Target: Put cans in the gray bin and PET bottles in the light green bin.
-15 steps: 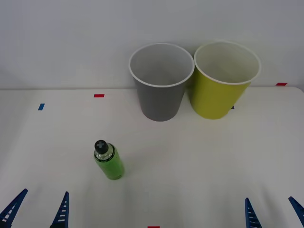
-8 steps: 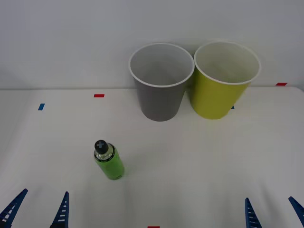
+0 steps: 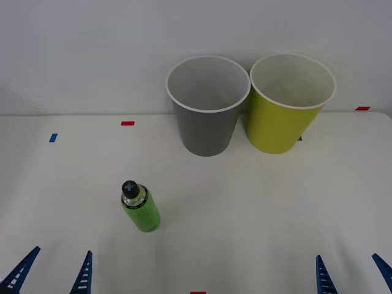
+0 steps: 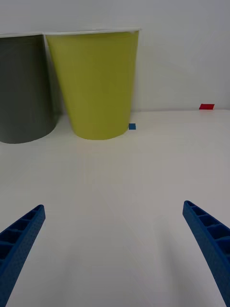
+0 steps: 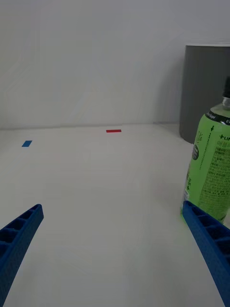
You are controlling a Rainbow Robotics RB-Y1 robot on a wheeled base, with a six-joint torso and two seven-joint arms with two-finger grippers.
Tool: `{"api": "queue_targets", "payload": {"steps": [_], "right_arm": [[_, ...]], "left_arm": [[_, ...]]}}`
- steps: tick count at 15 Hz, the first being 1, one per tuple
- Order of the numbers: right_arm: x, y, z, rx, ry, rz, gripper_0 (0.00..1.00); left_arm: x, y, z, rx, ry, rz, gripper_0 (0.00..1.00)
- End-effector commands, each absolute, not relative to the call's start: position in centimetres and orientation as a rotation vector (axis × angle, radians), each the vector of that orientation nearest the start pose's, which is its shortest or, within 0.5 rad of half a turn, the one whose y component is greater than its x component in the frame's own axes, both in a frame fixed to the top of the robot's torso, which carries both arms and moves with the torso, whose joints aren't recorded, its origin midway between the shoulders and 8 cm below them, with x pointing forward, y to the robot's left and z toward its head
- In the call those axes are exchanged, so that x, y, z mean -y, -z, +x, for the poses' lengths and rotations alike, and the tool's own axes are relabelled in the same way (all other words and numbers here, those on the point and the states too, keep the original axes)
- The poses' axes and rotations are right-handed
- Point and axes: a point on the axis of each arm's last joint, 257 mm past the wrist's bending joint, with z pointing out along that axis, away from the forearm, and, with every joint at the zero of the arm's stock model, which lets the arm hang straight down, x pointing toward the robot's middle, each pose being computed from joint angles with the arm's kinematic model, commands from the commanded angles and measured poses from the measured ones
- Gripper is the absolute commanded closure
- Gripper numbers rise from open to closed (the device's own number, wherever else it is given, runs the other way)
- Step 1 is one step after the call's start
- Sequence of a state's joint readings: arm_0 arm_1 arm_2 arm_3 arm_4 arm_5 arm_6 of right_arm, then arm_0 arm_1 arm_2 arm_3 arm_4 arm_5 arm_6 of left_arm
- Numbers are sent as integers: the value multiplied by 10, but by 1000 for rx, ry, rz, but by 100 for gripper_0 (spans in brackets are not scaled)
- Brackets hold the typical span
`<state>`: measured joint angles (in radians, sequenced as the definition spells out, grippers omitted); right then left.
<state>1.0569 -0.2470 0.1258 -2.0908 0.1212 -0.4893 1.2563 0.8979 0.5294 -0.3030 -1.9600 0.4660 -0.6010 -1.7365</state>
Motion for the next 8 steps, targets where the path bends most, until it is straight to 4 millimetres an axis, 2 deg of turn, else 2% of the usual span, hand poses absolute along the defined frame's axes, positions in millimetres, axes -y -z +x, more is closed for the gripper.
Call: {"api": "queue_targets", "payload": {"steps": [1,2,4,8], "right_arm": [[274,247,239,-1618,-33,-1,0],[274,247,239,-1618,-33,-1,0],[274,247,239,-1618,-33,-1,0],[274,247,239,-1618,-33,-1,0]], "left_arm": [[-274,267,256,-1576,87,117,0],[-273,260,260,-1555,87,170,0],[-251,257,268,-1534,152,322,0],[-216,258,273,-1505,247,501,0]]}}
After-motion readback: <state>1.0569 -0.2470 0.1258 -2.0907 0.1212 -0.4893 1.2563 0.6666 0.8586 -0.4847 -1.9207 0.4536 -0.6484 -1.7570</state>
